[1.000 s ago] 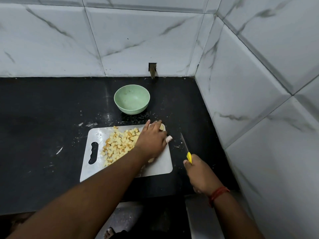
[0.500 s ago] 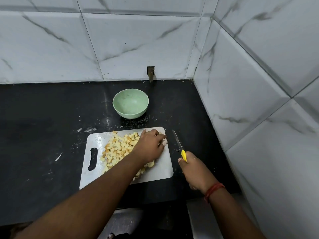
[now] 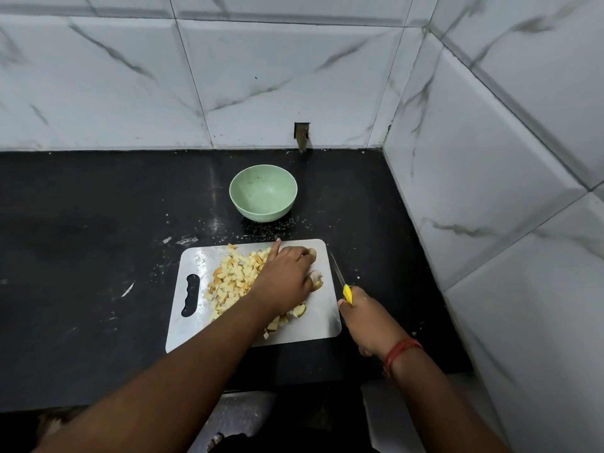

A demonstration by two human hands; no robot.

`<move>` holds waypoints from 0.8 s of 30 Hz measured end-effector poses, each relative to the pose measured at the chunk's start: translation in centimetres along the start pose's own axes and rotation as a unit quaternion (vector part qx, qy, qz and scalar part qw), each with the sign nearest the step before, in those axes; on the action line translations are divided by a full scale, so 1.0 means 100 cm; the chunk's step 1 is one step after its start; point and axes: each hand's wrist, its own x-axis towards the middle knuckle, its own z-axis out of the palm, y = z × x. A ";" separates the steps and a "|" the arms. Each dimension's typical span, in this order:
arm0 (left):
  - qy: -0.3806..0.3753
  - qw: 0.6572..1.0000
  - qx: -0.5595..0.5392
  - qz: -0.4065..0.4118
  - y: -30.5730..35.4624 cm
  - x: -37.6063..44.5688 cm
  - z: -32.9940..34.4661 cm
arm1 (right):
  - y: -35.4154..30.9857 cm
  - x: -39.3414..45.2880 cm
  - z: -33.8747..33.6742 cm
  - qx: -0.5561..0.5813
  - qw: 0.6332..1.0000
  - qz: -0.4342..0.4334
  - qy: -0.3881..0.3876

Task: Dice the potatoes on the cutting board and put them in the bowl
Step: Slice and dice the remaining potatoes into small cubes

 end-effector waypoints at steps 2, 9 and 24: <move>-0.004 1.000 -0.006 0.005 0.002 -0.002 0.000 | -0.008 0.003 0.001 -0.023 1.000 0.005 -0.007; -0.030 0.999 0.010 0.018 0.003 -0.002 0.003 | -0.031 0.021 0.010 -0.086 0.996 0.027 -0.003; -0.050 0.994 0.066 0.068 -0.008 -0.005 -0.002 | -0.064 0.005 0.007 -0.320 0.944 0.042 -0.061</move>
